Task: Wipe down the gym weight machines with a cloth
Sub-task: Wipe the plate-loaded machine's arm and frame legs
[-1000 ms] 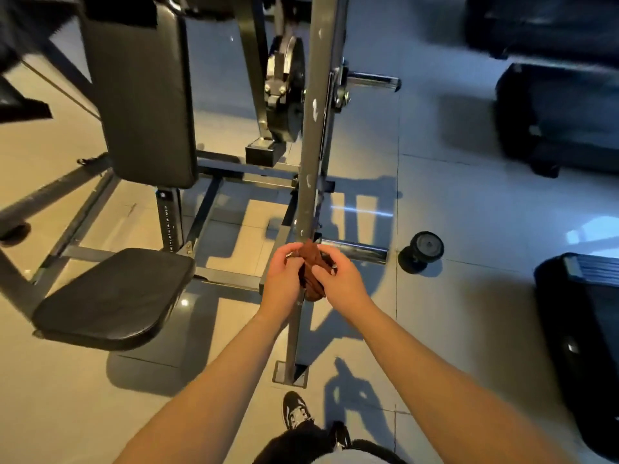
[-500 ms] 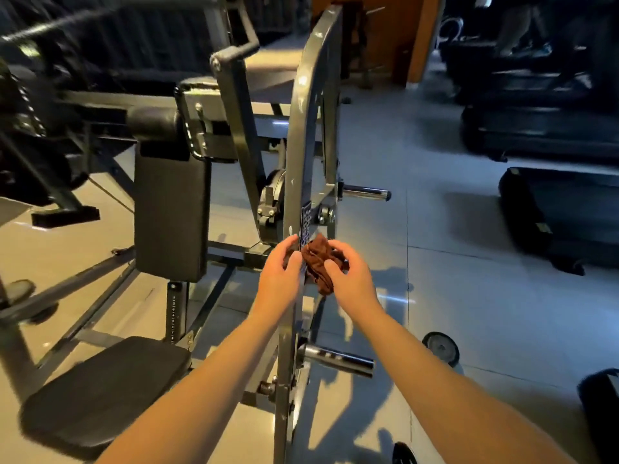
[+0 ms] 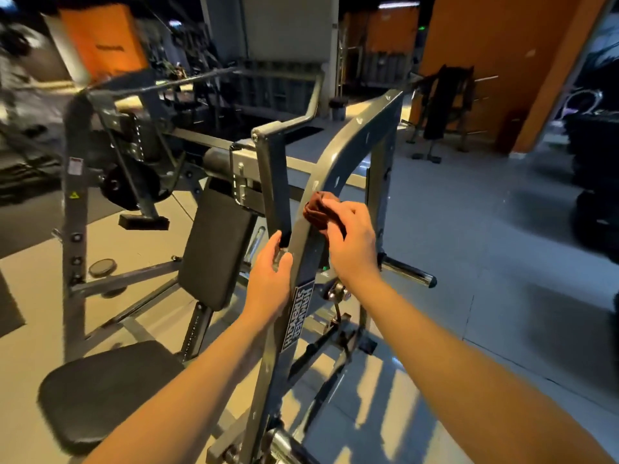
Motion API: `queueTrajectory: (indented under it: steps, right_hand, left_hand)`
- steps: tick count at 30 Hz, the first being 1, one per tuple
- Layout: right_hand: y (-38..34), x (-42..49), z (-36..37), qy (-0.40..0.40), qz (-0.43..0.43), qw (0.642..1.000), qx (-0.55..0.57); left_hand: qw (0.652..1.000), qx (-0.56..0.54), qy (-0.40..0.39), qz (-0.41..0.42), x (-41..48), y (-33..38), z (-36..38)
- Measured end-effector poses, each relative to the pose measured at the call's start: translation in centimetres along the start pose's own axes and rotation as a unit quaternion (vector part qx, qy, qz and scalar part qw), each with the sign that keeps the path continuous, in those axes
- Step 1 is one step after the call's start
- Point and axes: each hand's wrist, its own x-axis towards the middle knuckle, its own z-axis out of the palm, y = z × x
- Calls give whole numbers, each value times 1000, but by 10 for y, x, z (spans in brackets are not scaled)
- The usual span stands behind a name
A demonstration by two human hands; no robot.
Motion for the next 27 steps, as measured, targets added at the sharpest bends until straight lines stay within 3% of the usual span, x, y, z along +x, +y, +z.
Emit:
queueTrajectory:
  steps: [3,6,10,12,14,16,18,21,23,25,27]
  right_hand:
    - [-1,24,5,-4,-47,997,-54]
    - [3,32,13,-57,-88,985,-137]
    - [16,57,2,-78,-164,960,-214]
    - [9,80,-7,-38,-117,975,-186]
    - [-2,101,-13,10,-17,990,-139]
    - [-9,105,-9,19,-3,992,-127]
    - [-10,89,-1,-16,-73,989,-131]
    - [2,49,8,-115,-195,947,-226]
    - [8,52,3,-149,-227,929,-251]
    - [5,75,0,-135,-215,938,-236]
    - [-6,104,0,-92,-129,965,-211]
  left_hand:
    - [998,-12,24,48,14,33,8]
    - [995,-62,32,69,27,62,16]
    - [992,-65,58,95,38,67,22]
    - [991,-36,55,120,41,61,22]
    - [992,-19,43,121,42,53,23]
    - [994,-40,39,97,40,47,22]
    - [993,-84,45,75,40,44,20]
    - [988,-124,61,71,42,48,17]
    - [987,-126,61,74,44,53,15]
    - [989,-106,46,93,47,54,13]
    - [993,-58,36,99,51,52,13]
